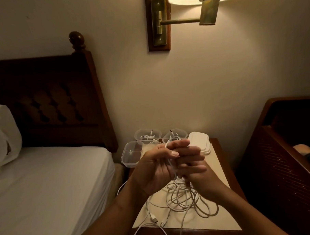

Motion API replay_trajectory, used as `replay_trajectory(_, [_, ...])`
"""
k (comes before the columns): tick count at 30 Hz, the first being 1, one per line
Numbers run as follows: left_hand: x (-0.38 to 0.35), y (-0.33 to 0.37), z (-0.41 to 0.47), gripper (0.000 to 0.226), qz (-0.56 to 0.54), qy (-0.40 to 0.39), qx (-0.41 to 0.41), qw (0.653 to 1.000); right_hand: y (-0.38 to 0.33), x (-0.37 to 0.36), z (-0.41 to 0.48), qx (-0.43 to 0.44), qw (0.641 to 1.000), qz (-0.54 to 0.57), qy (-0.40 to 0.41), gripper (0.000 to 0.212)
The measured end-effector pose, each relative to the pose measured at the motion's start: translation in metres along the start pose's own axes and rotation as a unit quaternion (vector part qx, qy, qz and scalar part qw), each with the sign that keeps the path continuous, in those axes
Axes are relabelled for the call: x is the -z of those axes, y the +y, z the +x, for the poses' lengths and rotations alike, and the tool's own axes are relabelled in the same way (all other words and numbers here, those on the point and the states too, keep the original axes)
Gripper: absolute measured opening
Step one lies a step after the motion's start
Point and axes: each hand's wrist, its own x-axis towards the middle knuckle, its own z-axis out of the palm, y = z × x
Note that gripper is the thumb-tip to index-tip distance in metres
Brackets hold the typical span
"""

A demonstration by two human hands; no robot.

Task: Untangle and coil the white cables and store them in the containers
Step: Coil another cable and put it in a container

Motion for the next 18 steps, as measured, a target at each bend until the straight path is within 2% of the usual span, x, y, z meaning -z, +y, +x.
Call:
replay_trajectory(3, [0.005,0.000,0.008,0.051,0.021,-0.001,0.005,1.000,0.005,-0.008,-0.008,-0.062,0.996,-0.046,-0.054,0.015])
replay_trajectory(6, [0.013,0.003,0.012,0.055,0.060,0.037,0.006,0.997,0.000,-0.008,-0.013,-0.063,0.986,-0.118,-0.097,0.017])
replay_trajectory(11, [0.023,0.005,0.016,0.048,0.196,0.087,0.016,0.977,-0.010,-0.005,-0.018,-0.063,0.976,-0.158,-0.138,0.021])
replay_trajectory(14, [0.018,0.002,0.018,0.048,0.334,0.105,0.056,0.935,-0.016,0.000,-0.019,-0.070,0.968,-0.195,-0.139,0.019])
replay_trajectory(18, [0.011,-0.003,0.024,0.042,0.528,0.107,0.114,0.835,-0.029,0.010,-0.019,-0.072,0.956,-0.222,-0.179,0.021])
